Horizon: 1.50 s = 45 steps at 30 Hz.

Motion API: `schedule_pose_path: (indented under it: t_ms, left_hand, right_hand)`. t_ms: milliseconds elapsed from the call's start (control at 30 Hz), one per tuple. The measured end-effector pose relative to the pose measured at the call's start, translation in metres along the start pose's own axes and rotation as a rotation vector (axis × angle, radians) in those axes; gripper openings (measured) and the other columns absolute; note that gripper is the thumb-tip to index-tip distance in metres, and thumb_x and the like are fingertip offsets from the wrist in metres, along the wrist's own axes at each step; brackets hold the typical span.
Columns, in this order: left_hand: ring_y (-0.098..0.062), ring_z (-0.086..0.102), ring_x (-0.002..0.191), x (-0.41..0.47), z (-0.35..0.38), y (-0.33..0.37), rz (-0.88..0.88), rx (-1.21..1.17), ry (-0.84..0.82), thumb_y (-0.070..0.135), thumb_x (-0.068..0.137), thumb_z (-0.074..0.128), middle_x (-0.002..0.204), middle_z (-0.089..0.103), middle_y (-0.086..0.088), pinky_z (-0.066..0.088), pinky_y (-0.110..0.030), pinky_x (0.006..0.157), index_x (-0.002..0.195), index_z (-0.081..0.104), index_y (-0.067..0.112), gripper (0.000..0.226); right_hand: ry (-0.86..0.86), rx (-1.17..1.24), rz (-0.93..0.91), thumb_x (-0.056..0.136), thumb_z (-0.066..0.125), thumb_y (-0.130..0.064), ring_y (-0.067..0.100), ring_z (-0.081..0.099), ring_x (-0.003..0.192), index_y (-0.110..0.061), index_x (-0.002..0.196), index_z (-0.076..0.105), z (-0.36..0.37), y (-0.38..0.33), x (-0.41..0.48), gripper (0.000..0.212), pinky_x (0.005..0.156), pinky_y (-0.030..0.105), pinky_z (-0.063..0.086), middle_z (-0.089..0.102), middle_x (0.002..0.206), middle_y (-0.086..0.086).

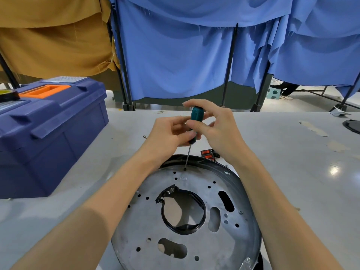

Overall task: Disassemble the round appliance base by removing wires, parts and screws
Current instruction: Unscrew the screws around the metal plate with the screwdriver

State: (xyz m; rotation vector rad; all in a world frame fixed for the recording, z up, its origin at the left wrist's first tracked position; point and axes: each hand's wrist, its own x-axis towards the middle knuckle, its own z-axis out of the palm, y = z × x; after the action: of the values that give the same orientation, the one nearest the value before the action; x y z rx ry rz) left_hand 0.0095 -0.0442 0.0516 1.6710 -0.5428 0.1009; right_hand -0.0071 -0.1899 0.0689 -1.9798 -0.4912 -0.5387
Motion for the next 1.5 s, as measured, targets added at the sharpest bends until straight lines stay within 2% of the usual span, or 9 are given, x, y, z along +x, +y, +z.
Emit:
schedule_pose_path:
  t_ms: [67,233,500,667,800,1000,1167,1367,1500]
  left_hand:
    - [-0.014,0.071,0.079,-0.001,0.008,-0.006,0.060,0.037,0.096,-0.002,0.083,0.070,0.080,0.074,0.004,0.060,-0.030,0.071,0.101,0.070,0.019,0.028]
    - [-0.016,0.070,0.075,-0.001,0.013,-0.013,0.054,-0.006,0.195,-0.002,0.075,0.078,0.078,0.075,0.004,0.061,-0.033,0.068,0.091,0.072,0.016,0.025]
    - [-0.022,0.068,0.073,-0.002,0.015,-0.011,-0.034,-0.105,0.242,-0.003,0.073,0.079,0.078,0.069,-0.007,0.061,-0.039,0.070,0.091,0.068,0.010,0.025]
    - [-0.008,0.064,0.058,-0.004,0.018,-0.011,-0.081,-0.117,0.257,0.000,0.071,0.082,0.058,0.062,0.010,0.062,-0.039,0.067,0.080,0.056,0.011,0.029]
    - [-0.005,0.060,0.054,-0.004,0.018,-0.014,-0.080,-0.115,0.250,-0.001,0.073,0.079,0.050,0.055,0.016,0.062,-0.040,0.068,0.090,0.060,0.003,0.026]
    - [-0.018,0.071,0.087,-0.005,0.009,-0.017,-0.123,-0.245,0.106,0.007,0.091,0.065,0.089,0.075,-0.003,0.059,-0.033,0.083,0.102,0.070,0.008,0.012]
    - [-0.015,0.073,0.081,-0.006,0.010,-0.020,-0.106,-0.131,0.034,-0.001,0.094,0.055,0.076,0.075,0.000,0.058,-0.025,0.079,0.094,0.067,0.011,0.017]
    - [-0.015,0.072,0.065,-0.007,0.017,-0.021,-0.063,-0.089,0.157,-0.007,0.081,0.068,0.071,0.071,0.000,0.057,-0.025,0.064,0.102,0.064,0.004,0.024]
    - [-0.016,0.072,0.072,-0.008,0.012,-0.021,-0.097,-0.076,0.116,-0.005,0.072,0.077,0.084,0.072,-0.010,0.057,-0.027,0.072,0.105,0.067,0.007,0.036]
  right_hand:
    - [0.009,-0.018,0.006,0.089,0.067,-0.018,0.015,0.055,0.101,-0.031,0.115,0.066,0.002,-0.001,0.000,0.029,0.083,0.022,0.044,0.059,0.106,0.004]
    - [0.094,-0.044,0.012,0.085,0.072,-0.030,0.006,0.057,0.088,-0.030,0.110,0.071,0.001,-0.007,0.001,0.025,0.076,0.010,0.041,0.062,0.098,0.003]
    - [0.141,-0.018,0.031,0.082,0.076,-0.018,0.010,0.062,0.080,-0.018,0.105,0.073,0.002,-0.012,0.001,0.024,0.078,0.026,0.055,0.067,0.085,-0.005]
    - [0.067,0.039,0.028,0.085,0.067,0.000,0.007,0.062,0.089,-0.019,0.111,0.071,0.000,-0.014,-0.001,0.032,0.084,0.029,0.055,0.070,0.094,-0.003]
    - [0.060,0.053,0.016,0.085,0.071,-0.012,0.009,0.061,0.093,-0.020,0.105,0.070,0.005,-0.016,-0.002,0.022,0.082,0.029,0.056,0.066,0.098,0.001]
    - [0.101,0.023,0.011,0.084,0.072,-0.011,0.011,0.059,0.086,-0.020,0.108,0.072,0.003,-0.013,0.001,0.026,0.082,0.028,0.053,0.061,0.096,0.009]
    - [0.072,0.040,0.015,0.087,0.063,0.002,0.006,0.058,0.089,-0.021,0.124,0.065,0.002,-0.011,0.000,0.044,0.084,0.017,0.051,0.068,0.101,0.000]
    - [0.004,0.078,0.000,0.082,0.074,-0.017,0.012,0.062,0.096,-0.026,0.110,0.070,0.011,-0.015,-0.003,0.029,0.089,0.036,0.053,0.061,0.105,-0.002]
    - [0.039,0.051,-0.028,0.083,0.074,-0.016,0.016,0.058,0.087,-0.026,0.109,0.072,0.012,-0.015,-0.001,0.028,0.085,0.041,0.053,0.060,0.098,0.010]
